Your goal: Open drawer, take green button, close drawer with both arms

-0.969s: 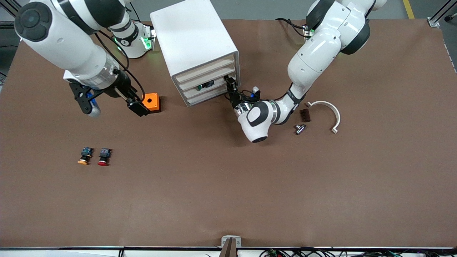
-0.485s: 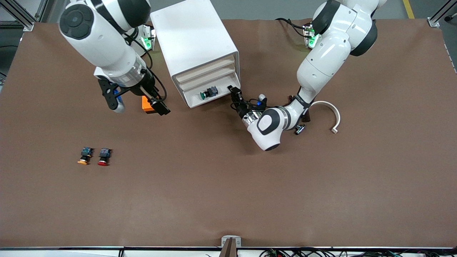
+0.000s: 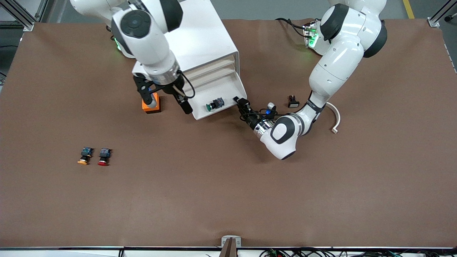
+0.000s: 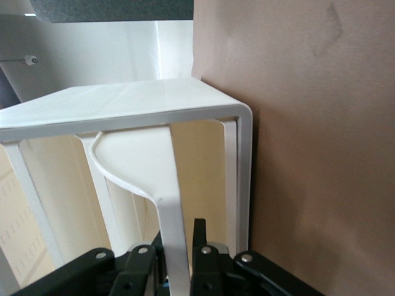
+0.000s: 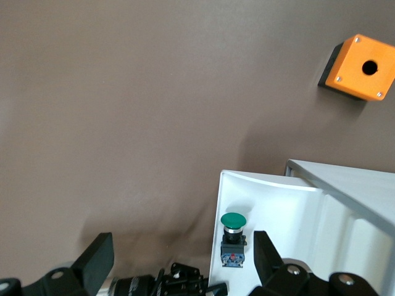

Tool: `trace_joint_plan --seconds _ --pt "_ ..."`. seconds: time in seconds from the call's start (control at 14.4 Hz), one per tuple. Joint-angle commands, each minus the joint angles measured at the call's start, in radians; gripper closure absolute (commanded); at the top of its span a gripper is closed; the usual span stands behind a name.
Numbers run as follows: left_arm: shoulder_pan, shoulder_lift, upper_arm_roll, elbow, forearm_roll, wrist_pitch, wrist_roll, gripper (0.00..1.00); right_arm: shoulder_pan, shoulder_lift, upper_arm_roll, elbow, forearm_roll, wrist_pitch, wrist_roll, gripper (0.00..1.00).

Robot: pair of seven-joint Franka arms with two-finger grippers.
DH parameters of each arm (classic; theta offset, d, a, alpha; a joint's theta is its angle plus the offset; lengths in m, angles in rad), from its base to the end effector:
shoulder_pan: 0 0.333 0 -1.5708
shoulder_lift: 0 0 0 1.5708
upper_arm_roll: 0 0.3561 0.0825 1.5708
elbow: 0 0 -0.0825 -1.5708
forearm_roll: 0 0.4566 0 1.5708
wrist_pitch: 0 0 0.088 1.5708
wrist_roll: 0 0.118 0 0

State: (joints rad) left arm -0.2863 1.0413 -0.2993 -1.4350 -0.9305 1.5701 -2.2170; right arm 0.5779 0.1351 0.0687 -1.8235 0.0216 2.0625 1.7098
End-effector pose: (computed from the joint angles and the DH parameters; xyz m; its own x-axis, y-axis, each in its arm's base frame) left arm 0.5622 -0.4505 0.0686 -0.5891 0.8056 -0.0623 0.1666 0.0456 -0.9850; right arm 0.5456 0.4114 0.4704 0.4785 -0.8770 -0.0434 -0.8756 -0.4728 -0.0988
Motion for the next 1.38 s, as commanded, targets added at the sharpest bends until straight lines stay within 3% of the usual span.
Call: trace_joint_plan --seconds 0.0,0.07,0.14,0.28,0.83,1.32 --pt "-0.007 0.006 0.017 0.002 -0.001 0.044 -0.004 0.64 0.046 0.052 -0.007 0.004 -0.035 0.040 0.073 0.00" --pt "-0.007 0.006 0.017 0.002 -0.002 0.053 -0.007 0.27 0.056 0.070 -0.007 0.004 -0.049 0.062 0.091 0.00" --pt "-0.005 0.005 0.017 0.001 -0.002 0.060 -0.006 0.00 0.066 0.092 -0.007 0.004 -0.061 0.071 0.103 0.00" --pt "-0.004 0.002 0.017 0.002 0.007 0.062 0.016 0.00 0.083 0.124 -0.007 0.003 -0.077 0.088 0.105 0.00" --pt "0.036 -0.014 0.019 0.125 0.022 0.015 0.508 0.00 0.160 0.188 -0.007 -0.086 -0.146 0.221 0.174 0.00" --pt "0.036 -0.086 0.023 0.168 0.278 0.053 0.882 0.00 0.233 0.253 -0.007 -0.099 -0.233 0.263 0.283 0.00"
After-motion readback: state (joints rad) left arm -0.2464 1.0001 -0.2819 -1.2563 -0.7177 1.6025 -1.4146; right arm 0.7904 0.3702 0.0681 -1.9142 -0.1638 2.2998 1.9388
